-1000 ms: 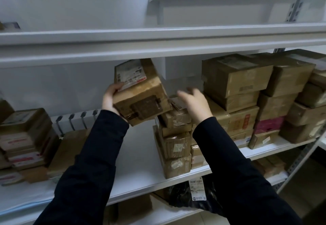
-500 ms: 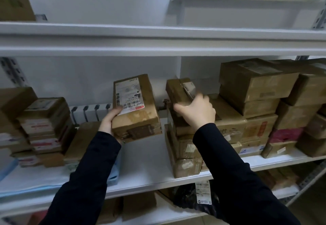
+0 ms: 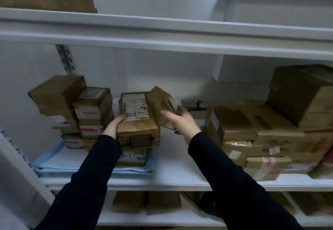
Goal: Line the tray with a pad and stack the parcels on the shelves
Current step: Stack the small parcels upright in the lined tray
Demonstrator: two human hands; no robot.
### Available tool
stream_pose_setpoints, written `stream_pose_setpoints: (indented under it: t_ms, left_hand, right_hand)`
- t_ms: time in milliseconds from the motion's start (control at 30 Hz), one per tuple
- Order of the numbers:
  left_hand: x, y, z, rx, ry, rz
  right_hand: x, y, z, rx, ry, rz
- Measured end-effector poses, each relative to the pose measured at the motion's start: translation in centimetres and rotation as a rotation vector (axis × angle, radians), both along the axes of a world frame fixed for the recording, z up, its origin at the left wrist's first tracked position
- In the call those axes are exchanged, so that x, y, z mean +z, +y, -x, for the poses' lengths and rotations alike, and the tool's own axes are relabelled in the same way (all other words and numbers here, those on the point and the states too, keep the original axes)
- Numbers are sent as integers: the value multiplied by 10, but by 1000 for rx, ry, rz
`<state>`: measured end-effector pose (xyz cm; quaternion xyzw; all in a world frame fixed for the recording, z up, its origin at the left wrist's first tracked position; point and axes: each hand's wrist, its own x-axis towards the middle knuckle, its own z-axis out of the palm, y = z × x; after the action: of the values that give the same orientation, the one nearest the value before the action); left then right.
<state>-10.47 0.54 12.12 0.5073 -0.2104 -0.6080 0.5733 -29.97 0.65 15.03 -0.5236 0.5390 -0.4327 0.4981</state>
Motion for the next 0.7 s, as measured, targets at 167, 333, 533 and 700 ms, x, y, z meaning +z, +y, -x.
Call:
stream_pose_setpoints:
  t_ms: [167,333,533,700]
  left_hand:
    - [1,-12,-33,25,-72,-37]
    - [7,-32,-57,-3,-135,-110]
    - [9,-46,-54,-65,-152,-122]
    - [8,-53,-56,-120,-163,-146]
  right_hand:
    - [-3,-12,-28,33,-264,-216]
    - [-3,-23,-40,40,-584,-255]
    - [-2,-35,-61,-25,-510,-168]
    - [-2,-51,-80,-16,-477,-129]
